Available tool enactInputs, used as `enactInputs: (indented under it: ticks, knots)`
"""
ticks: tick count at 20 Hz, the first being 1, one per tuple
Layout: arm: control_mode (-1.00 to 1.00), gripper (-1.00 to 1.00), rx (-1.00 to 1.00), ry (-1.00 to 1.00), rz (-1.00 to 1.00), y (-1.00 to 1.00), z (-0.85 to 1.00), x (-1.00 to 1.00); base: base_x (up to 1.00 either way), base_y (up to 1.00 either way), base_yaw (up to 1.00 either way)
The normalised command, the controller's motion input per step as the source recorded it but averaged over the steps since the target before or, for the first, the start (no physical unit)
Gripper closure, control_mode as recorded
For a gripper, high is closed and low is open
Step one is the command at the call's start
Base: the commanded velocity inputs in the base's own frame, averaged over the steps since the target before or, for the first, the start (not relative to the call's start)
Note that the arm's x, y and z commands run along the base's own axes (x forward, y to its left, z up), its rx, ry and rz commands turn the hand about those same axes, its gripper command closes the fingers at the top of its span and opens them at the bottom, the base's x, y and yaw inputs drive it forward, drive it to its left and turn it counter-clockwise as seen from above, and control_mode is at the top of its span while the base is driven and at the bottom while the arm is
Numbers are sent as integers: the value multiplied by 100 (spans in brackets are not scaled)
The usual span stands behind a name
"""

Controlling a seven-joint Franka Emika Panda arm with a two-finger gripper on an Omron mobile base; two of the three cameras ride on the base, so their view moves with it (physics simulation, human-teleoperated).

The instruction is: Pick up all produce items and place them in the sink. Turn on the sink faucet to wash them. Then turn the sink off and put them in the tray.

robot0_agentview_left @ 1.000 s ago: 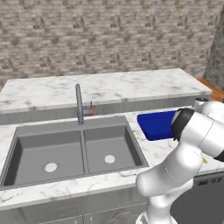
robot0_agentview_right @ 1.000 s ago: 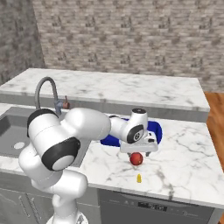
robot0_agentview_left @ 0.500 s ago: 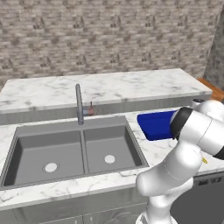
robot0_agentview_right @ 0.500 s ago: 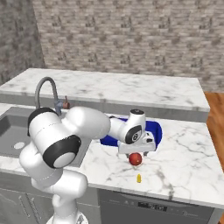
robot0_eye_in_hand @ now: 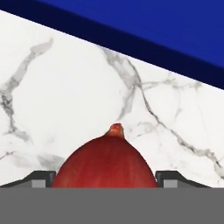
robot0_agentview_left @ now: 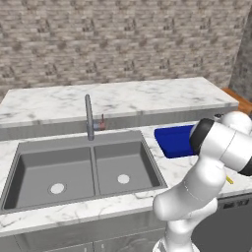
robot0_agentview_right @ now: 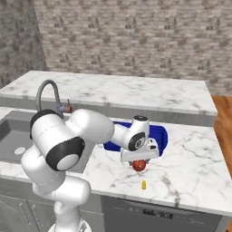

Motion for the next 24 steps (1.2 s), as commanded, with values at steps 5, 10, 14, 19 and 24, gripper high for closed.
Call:
enactInputs:
  ticks: [5,10,14,19,24]
  knots:
    - [-100,100,0,0,0,0,-2,0,0,0,0]
    - [-100,100,0,-13,0,3,6,-29,0,0,0]
    - [-100,100,0,-18,0,25,36,-32,0,0,0]
    - [-100,100,0,-11,0,51,43,-10,0,0,0]
    - [-100,100,0,-5,0,58,42,0,0,0,0]
